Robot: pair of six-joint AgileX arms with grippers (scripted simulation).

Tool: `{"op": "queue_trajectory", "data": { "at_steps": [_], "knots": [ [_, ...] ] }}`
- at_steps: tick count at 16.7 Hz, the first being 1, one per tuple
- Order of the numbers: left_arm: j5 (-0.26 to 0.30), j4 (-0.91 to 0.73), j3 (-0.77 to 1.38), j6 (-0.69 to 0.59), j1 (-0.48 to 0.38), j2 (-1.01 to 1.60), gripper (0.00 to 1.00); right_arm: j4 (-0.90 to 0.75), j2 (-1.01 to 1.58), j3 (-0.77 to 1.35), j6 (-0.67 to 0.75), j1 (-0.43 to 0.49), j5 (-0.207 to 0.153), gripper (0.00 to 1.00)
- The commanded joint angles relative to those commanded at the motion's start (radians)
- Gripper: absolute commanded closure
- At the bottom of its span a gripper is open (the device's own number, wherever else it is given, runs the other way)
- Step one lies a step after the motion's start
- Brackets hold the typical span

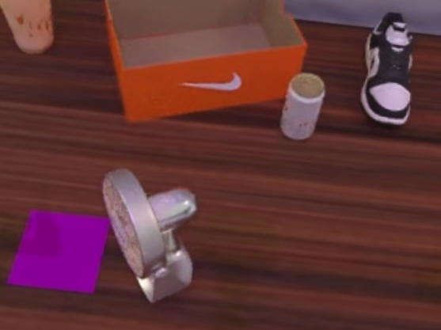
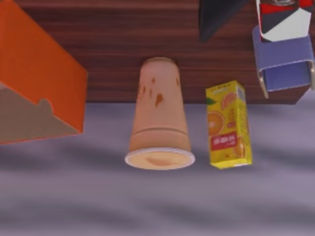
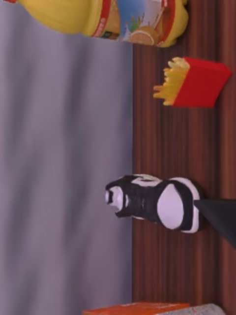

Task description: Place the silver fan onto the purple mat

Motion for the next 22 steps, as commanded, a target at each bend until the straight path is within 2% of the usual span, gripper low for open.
{"op": "queue_trajectory", "data": {
  "at_steps": [4,8,22],
  "knots": [
    [0.001,-0.032,0.031,-0.025,-0.016,0.032,0.00,0.000,0.000,0.000,0.000,0.000,0.000,0.00],
    [0.003,-0.214,0.209,-0.164,-0.096,0.223,0.00,0.000,0.000,0.000,0.000,0.000,0.000,0.00],
    [0.004,-1.157,1.355,-0.989,-0.506,1.517,0.00,0.000,0.000,0.000,0.000,0.000,0.000,0.00]
  ]
}}
